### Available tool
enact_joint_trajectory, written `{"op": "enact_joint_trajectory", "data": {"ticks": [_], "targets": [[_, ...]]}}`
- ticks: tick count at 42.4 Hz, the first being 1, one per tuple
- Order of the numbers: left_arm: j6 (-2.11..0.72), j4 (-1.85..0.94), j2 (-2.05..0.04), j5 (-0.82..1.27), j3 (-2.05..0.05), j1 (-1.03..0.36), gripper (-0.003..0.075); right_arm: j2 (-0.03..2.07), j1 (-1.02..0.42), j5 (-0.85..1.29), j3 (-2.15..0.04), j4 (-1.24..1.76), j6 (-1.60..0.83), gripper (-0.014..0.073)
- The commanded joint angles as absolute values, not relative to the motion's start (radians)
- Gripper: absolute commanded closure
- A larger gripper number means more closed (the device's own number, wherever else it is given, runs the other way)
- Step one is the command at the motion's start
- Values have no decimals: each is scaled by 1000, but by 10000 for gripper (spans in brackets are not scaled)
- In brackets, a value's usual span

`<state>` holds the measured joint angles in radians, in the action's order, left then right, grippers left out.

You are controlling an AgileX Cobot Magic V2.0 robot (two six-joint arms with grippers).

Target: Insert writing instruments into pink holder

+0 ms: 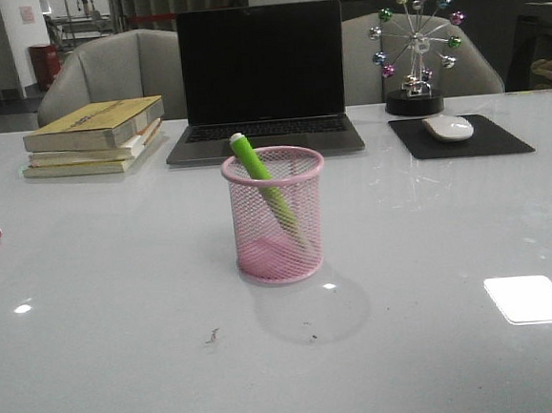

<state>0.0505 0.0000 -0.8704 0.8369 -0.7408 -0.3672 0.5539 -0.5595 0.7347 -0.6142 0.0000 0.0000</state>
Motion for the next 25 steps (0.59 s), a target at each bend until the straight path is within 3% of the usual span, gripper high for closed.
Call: {"op": "enact_joint_trajectory", "data": {"ticks": [1,3,6,25], "targets": [[85,39,-954,823,-804,-325,229,553,-556,671,-641,-12,0,158],[85,48,-1015,822,-820,-290,171,553,-556,671,-641,-12,0,158],[83,52,-1086,822,-842,-243,152,553,-556,671,-641,-12,0,158],[-50,-40,-1560,759,-1118,-15,235,553,-556,671,-641,-12,0,158]]}}
